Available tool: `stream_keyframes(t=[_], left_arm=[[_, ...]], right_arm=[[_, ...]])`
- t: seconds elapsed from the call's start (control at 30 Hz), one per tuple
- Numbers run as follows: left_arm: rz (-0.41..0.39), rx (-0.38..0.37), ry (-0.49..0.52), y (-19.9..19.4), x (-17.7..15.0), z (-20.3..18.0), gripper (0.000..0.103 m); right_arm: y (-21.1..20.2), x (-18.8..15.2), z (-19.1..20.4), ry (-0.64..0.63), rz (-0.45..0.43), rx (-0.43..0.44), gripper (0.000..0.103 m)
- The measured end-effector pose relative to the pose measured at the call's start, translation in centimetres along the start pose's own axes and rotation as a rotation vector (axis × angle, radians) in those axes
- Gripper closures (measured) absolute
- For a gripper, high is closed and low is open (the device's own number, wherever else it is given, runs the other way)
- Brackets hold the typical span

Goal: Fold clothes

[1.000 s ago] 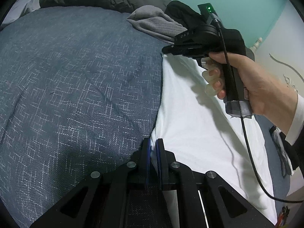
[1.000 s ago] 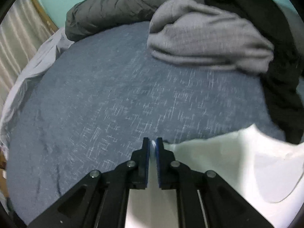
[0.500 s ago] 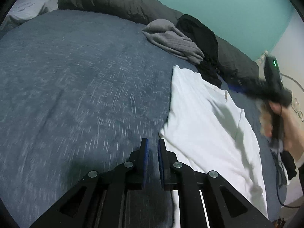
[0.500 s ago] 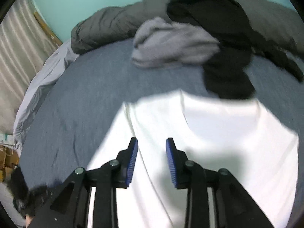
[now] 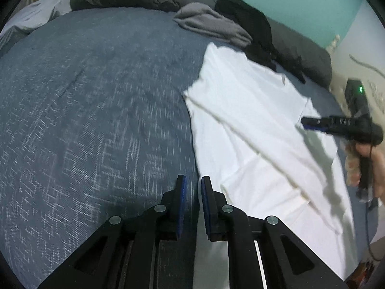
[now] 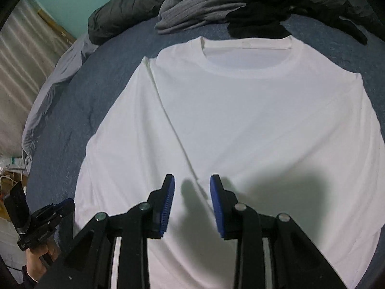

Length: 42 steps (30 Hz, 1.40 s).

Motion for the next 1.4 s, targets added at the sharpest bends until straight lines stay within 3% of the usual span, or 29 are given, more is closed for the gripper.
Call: stream_keyframes(t=[0.17, 0.27, 0.3, 0.33, 0.4, 0.77, 0.83, 1.0, 1.4], left_arm=[[0.015, 0.051, 0.062, 0.6, -0.7, 0.0, 0.086], [0.008, 0.077, 0.08, 0.4, -0.6, 0.1, 0.076], [0.007, 0.082, 0.082, 0.4, -0.6, 0.1, 0.068], [0.006, 0.082, 0.084, 0.3, -0.5, 0.1, 0.051], [0.008, 0.085, 0.087, 0.3, -0.6, 0.1, 0.036], [-0.002, 0.137, 0.118, -0.1, 0.0, 0.8, 0.031], [-0.002, 0.142, 0.11, -0.2, 0.0, 1.3, 0.031], [-0.002, 0.147, 0.097, -0.2, 0.2, 2.0, 0.03], [0.001, 0.166, 0.097, 0.1, -0.1, 1.9, 0.03]], right_arm=[[0.9, -0.9, 0.4, -0.03, 0.013, -0.027, 0.073], [1.3, -1.0, 0.6, -0.03, 0.014, -0.026, 0.073], [1.4, -1.0, 0.6, -0.03, 0.013, -0.023, 0.073], [1.4, -1.1, 0.7, -0.031, 0.013, -0.021, 0.073], [1.6, -1.2, 0.7, -0.035, 0.015, -0.019, 0.073], [1.5, -1.3, 1.8, -0.077, 0.01, 0.011, 0.074], [1.5, -1.3, 2.0, -0.087, 0.012, 0.018, 0.09], [1.3, -1.0, 2.2, -0.089, -0.006, 0.03, 0.101], [0.2, 0.2, 0.5, -0.057, -0.041, -0.039, 0.102]])
Point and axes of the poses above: each gripper's, at about its wrist camera, not at the fingertips, and y roughly the way its jaws point, z to its left, x to its top, the point moved 9 cm from there along y, roughly the way its jaws point, and after that the axes turned 1 degree about -x, right-handed, at the moved point
